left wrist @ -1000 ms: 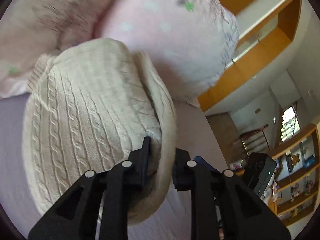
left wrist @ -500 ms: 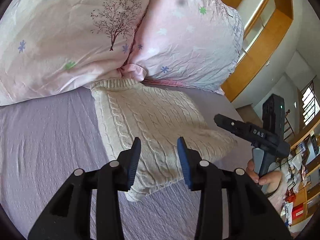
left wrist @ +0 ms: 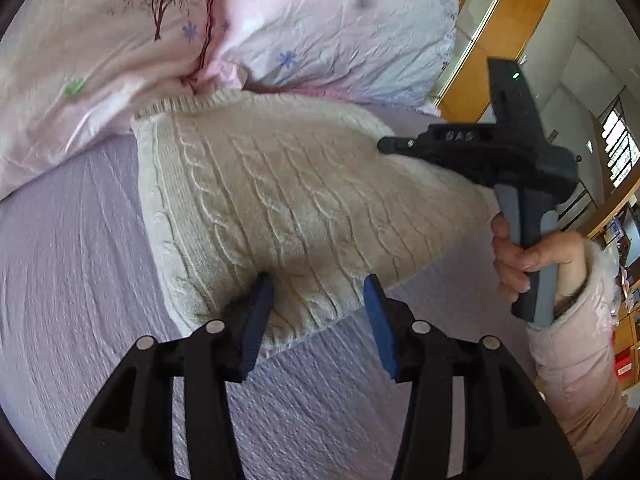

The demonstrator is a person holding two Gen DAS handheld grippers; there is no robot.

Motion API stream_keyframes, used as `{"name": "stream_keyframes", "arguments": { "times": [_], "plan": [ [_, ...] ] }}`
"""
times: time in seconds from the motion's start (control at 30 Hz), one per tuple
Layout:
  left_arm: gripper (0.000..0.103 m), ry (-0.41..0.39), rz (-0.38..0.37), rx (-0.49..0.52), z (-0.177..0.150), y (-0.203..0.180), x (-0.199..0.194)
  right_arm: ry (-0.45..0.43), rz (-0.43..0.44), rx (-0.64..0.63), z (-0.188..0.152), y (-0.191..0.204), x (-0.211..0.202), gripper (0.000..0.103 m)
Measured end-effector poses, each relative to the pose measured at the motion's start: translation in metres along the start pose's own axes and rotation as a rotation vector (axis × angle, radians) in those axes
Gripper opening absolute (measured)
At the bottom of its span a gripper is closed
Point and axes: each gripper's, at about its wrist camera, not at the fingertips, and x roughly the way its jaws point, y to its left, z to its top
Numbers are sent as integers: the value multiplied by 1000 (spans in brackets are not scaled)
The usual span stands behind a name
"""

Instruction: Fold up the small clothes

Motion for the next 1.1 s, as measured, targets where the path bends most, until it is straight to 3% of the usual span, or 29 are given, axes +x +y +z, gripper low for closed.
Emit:
{"name": "stream_keyframes", "arguments": {
  "times": [0.03,0.1,0.17,0.23,0.27,0.33,0.37,0.4,0.43,0.47,0.53,0.6,0.67,0.73,0.83,0.9,0.97,1.03,1.1],
  "plan": [
    [45,-18,2,10,-2,0,-4,-10,2,-8,0,4,-7,16],
    [45,-86,-68,-37,-5,9,-26,-66,30,-13,0,13,-33,20],
    [49,-177,-121,-129,-5,28,-49,-119,121,-58,-6,25,-56,51],
    [60,-250,-105,-222,-4,50,-64,-109,171,-124,-16,38,-61,62],
    [63,-244,-79,-271,-2,63,-64,-69,145,-157,-22,43,-52,62],
    [63,-177,-78,-356,1,83,-52,47,10,-195,-30,41,-18,63],
    [63,-133,-96,-403,1,92,-42,46,-38,-208,-33,37,-10,67],
    [64,-103,-114,-437,0,99,-35,48,-22,-170,-32,30,-12,67],
    [64,-88,-144,-464,-1,105,-29,64,50,-96,-27,20,-16,67],
    [67,-85,-186,-492,-2,110,-23,45,117,-15,-21,9,-24,75],
    [70,-86,-234,-539,0,117,-12,4,147,33,-11,-3,-29,90],
    [72,-81,-252,-559,5,119,-2,50,128,64,-5,-11,-16,90],
    [74,-75,-254,-565,10,122,8,120,169,118,-3,-20,3,88],
    [75,-88,-263,-560,16,122,14,121,208,135,1,-21,11,85],
    [73,-107,-261,-561,24,123,21,174,293,168,1,-21,30,49],
    [52,-111,-241,-573,27,125,27,151,332,190,-3,-20,36,40],
    [38,-117,-261,-562,26,127,21,143,390,223,-7,-18,33,35],
    [35,-101,-276,-523,23,130,4,122,450,190,-7,-3,22,33],
    [35,-115,-243,-484,15,133,-26,131,490,129,-10,24,16,33]
  ]
}}
